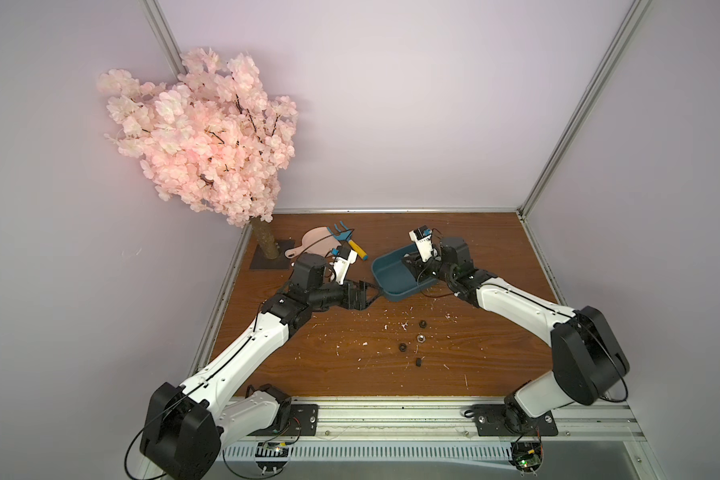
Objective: Put the nuts on the desktop into the storage box
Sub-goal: Place the nut in the storage box.
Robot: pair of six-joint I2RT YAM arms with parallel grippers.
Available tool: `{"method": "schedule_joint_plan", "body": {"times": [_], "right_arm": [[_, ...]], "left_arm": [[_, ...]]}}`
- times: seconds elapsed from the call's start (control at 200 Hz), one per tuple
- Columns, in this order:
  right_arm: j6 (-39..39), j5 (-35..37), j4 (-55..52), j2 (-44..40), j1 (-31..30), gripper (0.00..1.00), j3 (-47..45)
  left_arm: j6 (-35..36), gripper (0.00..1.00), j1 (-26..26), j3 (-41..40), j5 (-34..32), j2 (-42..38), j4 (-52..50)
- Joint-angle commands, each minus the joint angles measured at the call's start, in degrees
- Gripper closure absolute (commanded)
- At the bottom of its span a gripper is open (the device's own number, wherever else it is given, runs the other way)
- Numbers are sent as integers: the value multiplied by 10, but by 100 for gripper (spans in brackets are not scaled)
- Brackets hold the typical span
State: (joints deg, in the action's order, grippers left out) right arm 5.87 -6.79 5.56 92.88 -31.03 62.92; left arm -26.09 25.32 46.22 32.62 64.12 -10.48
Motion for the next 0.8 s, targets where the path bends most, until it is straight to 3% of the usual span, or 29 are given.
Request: {"method": "schedule_joint_plan", "body": {"times": [0.0, 0.185, 0.285, 0.576, 0.791], "right_arm": [[-24, 113, -148, 49, -4, 85, 97], [-30, 197, -296, 173, 3, 84, 244], [-28, 193, -349, 217, 6, 84, 296], [-29, 171, -452, 283, 18, 81, 375], [-36, 209, -489, 302, 20, 79, 387]], "left_arm": [[77, 0, -5, 20, -113, 8, -99], [105, 0, -4, 35, -191, 32, -116], [120, 0, -5, 46, -212, 56, -116], [129, 0, -5, 52, -233, 84, -112], [124, 0, -5, 36, -230, 69, -108]]}}
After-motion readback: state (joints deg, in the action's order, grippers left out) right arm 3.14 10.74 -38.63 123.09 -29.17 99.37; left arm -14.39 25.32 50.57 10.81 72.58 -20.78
